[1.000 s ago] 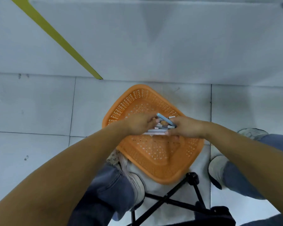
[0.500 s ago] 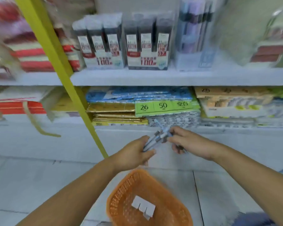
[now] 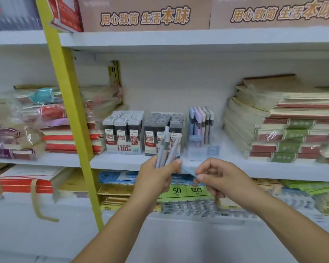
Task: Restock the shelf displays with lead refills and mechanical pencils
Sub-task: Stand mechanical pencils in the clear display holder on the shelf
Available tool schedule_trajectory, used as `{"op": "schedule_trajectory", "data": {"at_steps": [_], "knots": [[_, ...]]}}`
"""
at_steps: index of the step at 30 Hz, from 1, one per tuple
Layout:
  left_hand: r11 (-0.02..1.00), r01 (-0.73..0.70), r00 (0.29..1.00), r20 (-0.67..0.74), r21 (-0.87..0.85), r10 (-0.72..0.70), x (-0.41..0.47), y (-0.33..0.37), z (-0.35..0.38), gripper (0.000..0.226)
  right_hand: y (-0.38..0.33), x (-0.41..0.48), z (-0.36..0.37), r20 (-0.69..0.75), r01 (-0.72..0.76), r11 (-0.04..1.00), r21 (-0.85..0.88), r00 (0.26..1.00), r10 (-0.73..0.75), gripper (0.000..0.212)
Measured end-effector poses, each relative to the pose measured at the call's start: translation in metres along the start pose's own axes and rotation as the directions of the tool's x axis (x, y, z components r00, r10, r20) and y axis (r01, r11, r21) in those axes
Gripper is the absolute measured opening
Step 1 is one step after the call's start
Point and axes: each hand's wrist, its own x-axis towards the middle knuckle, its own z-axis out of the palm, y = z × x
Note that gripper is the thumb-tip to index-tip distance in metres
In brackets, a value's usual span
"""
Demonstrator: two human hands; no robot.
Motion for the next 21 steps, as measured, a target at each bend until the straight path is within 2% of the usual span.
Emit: {"op": "schedule_trajectory", "data": {"at_steps": [3,4,6,7,8,10,12,13,15,18,21], "knots": [[0.998,-0.004,1.000,-0.021,-0.058,0.003,0.011,0.006,0.010,0.016,-0.019,0.003,-0.015,-0.112,0.050,0.998,0.043,0.993,-0.045,0.005],[0.996,0.006,1.000,-0.023,-0.086,-0.008,0.014,0.006,0.013,0.016,-0.024,0.003,-0.020,-0.160,0.094,0.990,0.106,0.984,-0.076,0.005],[0.991,0.023,1.000,-0.018,-0.134,-0.026,0.019,0.007,0.020,0.017,-0.033,0.008,-0.025,-0.247,0.211,0.932,0.294,0.959,-0.139,0.017],[0.990,0.023,1.000,-0.014,-0.143,-0.026,0.022,0.007,0.024,0.018,-0.037,0.012,-0.026,-0.282,0.264,0.907,0.327,0.944,-0.173,0.019],[0.991,0.016,1.000,-0.013,-0.135,-0.018,0.025,0.008,0.027,0.022,-0.042,0.017,-0.027,-0.328,0.314,0.908,0.278,0.919,-0.217,0.017],[0.995,-0.007,1.000,-0.027,-0.096,0.005,0.032,0.011,0.030,0.030,-0.054,0.029,-0.033,-0.425,0.411,0.912,0.008,0.827,-0.369,0.015],[0.997,-0.012,0.999,-0.050,-0.079,0.008,0.040,0.013,0.026,0.030,-0.069,0.044,-0.042,-0.428,0.482,0.848,-0.219,0.734,-0.527,0.021],[0.997,-0.003,0.998,-0.057,-0.082,-0.002,0.043,0.013,0.023,0.026,-0.077,0.052,-0.046,-0.399,0.494,0.819,-0.293,0.715,-0.574,0.024],[0.996,0.015,0.998,-0.054,-0.086,-0.019,0.048,0.010,0.018,0.016,-0.086,0.073,-0.049,-0.329,0.440,0.775,-0.453,0.726,-0.604,0.026],[0.997,-0.001,1.000,-0.029,-0.071,-0.001,0.051,0.008,0.014,0.011,-0.084,0.104,-0.047,-0.224,0.263,0.652,-0.711,0.794,-0.565,0.020],[0.996,-0.029,1.000,-0.008,-0.086,0.028,0.053,0.008,0.013,0.009,-0.073,0.121,-0.047,-0.139,0.215,0.558,-0.802,0.841,-0.523,0.022]]}}
